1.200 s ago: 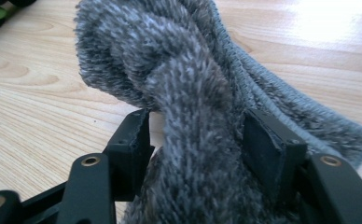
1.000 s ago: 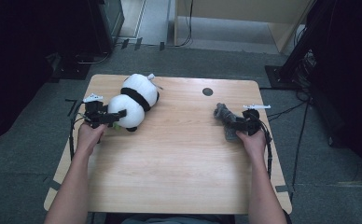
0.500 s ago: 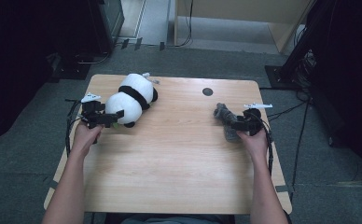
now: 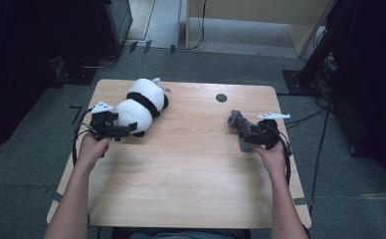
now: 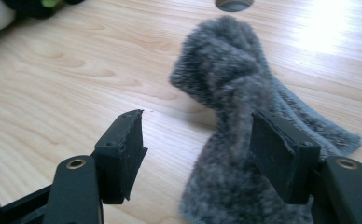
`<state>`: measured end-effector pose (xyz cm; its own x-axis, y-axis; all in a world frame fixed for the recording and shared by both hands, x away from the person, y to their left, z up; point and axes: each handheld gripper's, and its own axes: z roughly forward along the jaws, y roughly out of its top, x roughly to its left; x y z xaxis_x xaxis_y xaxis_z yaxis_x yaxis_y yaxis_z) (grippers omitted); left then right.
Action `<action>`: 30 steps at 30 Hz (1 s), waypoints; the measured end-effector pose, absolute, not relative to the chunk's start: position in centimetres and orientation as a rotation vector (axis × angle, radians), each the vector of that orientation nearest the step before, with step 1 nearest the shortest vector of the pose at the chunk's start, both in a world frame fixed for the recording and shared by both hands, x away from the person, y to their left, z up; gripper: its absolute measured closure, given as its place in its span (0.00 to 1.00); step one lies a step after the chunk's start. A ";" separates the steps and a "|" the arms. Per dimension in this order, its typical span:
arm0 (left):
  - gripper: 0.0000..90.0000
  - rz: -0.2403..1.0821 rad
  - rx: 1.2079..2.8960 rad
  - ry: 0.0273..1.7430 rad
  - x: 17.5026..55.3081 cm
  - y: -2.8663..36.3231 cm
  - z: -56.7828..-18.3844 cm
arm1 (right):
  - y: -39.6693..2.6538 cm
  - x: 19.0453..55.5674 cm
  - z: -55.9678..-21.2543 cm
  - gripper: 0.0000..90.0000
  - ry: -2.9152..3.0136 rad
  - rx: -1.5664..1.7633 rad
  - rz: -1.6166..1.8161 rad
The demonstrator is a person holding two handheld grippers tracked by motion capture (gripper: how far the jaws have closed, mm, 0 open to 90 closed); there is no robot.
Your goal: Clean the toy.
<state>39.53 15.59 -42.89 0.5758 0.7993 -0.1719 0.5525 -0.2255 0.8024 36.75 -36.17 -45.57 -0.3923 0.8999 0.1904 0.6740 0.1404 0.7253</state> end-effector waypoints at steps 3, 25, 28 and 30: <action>0.07 0.337 1.918 1.051 39.1 14.8 -42.7 | -35.5 36.3 -45.4 0.40 2.156 1.503 1.114; 0.08 0.243 1.975 0.888 37.1 8.0 -44.2 | -29.4 35.2 -46.4 0.44 2.321 1.331 1.202; 0.08 0.236 1.981 0.880 36.8 7.0 -44.6 | -28.7 34.9 -46.7 0.44 2.334 1.301 1.196; 0.08 0.219 1.988 0.871 36.7 6.5 -44.9 | -28.3 34.7 -47.1 0.44 2.334 1.282 1.183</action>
